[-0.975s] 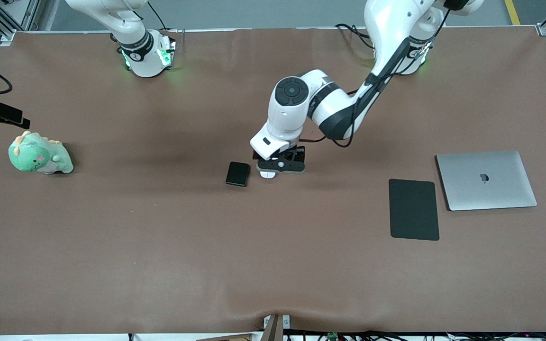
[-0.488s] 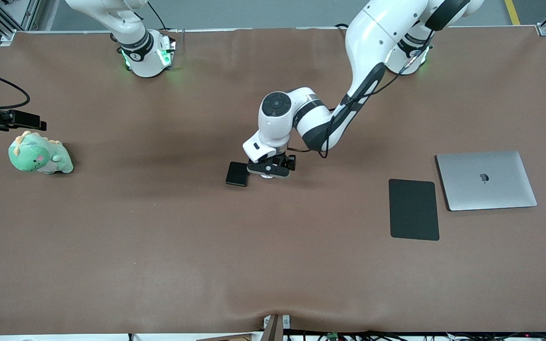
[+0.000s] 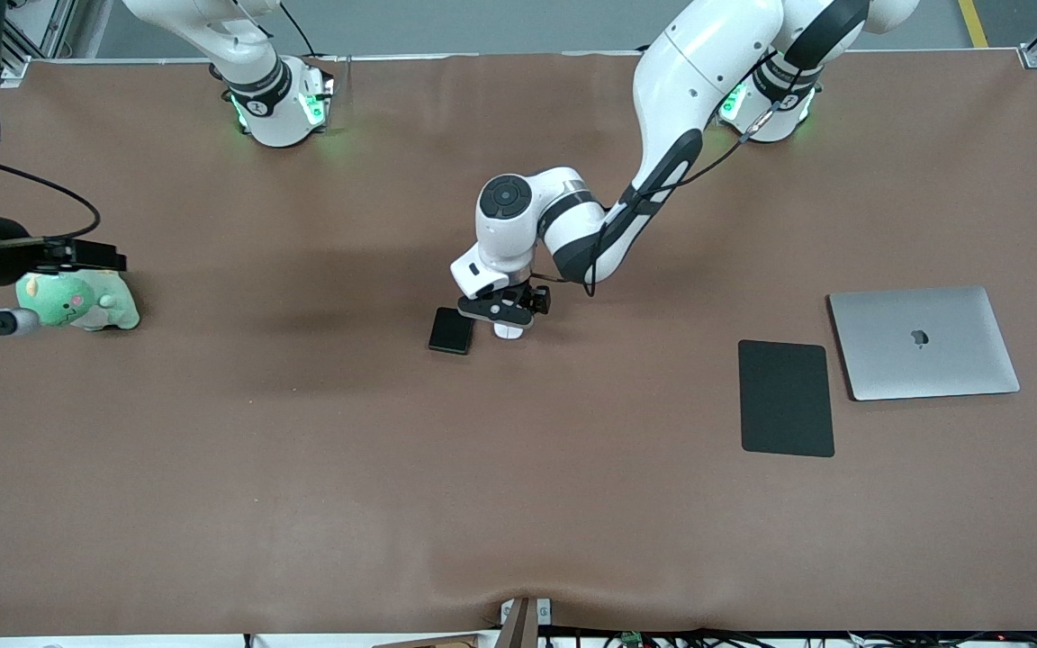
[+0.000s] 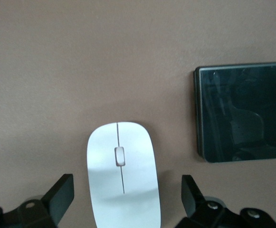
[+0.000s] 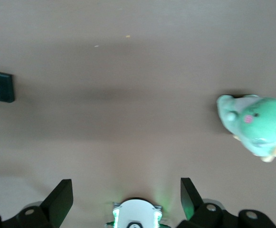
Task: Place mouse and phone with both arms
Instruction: 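Grasp the mouse with the left gripper while the right gripper approaches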
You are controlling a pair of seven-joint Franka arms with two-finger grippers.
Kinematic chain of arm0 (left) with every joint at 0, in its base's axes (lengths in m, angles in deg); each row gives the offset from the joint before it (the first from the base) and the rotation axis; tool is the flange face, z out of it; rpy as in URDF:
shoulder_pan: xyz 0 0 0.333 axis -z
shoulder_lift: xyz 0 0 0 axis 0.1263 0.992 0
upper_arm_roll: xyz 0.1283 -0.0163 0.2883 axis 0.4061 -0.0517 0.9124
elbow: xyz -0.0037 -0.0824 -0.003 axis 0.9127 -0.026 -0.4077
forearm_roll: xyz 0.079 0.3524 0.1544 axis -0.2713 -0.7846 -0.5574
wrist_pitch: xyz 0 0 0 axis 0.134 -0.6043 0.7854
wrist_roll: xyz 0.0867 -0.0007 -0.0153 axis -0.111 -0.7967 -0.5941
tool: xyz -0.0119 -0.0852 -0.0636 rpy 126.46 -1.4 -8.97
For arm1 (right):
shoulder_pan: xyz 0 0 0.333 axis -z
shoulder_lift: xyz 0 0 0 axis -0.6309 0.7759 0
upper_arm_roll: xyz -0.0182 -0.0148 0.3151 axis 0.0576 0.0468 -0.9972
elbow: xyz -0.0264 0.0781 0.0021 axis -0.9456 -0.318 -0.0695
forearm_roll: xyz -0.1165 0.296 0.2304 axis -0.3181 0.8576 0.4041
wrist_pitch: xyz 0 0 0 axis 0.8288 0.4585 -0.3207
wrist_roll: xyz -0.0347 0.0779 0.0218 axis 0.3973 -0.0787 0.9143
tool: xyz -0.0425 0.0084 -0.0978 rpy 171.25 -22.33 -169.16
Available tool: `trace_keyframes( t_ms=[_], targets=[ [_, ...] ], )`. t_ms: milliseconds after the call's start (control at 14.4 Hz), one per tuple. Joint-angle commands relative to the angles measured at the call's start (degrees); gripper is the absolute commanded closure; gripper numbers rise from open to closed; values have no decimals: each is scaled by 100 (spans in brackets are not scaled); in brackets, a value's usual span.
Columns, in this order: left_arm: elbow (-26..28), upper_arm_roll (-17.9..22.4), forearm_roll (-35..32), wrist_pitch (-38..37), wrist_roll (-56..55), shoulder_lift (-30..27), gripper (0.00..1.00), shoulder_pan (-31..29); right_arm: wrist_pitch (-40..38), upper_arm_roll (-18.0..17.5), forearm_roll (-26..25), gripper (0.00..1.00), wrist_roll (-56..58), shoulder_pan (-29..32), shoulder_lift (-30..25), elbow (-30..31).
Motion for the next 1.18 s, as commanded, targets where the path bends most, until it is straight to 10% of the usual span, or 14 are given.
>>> trace_keyframes(
  t_ms=[0, 627, 697, 766, 836, 1115],
  targets=[
    [-112, 69, -156, 68, -160, 109, 0, 22, -85, 32, 271, 0, 60, -227, 163, -84],
    [-112, 148, -147, 68, -511, 197, 4, 101, -226, 31, 498, 0, -37, -666, 269, 460],
    [-112, 148, -147, 68, -607, 197, 32, 101, -191, 32, 516, 0, -45, -772, 243, 627],
    [-112, 148, -147, 68, -747, 197, 84, 101, -173, 32, 525, 0, -71, -816, 234, 724],
    [-112, 148, -147, 68, -775, 188, 100, 101, -173, 32, 525, 0, -72, -852, 225, 803],
    [-112, 148, -165, 68, -775, 127, 100, 49, -94, 31, 525, 0, -72, -1009, 225, 918]
  ],
)
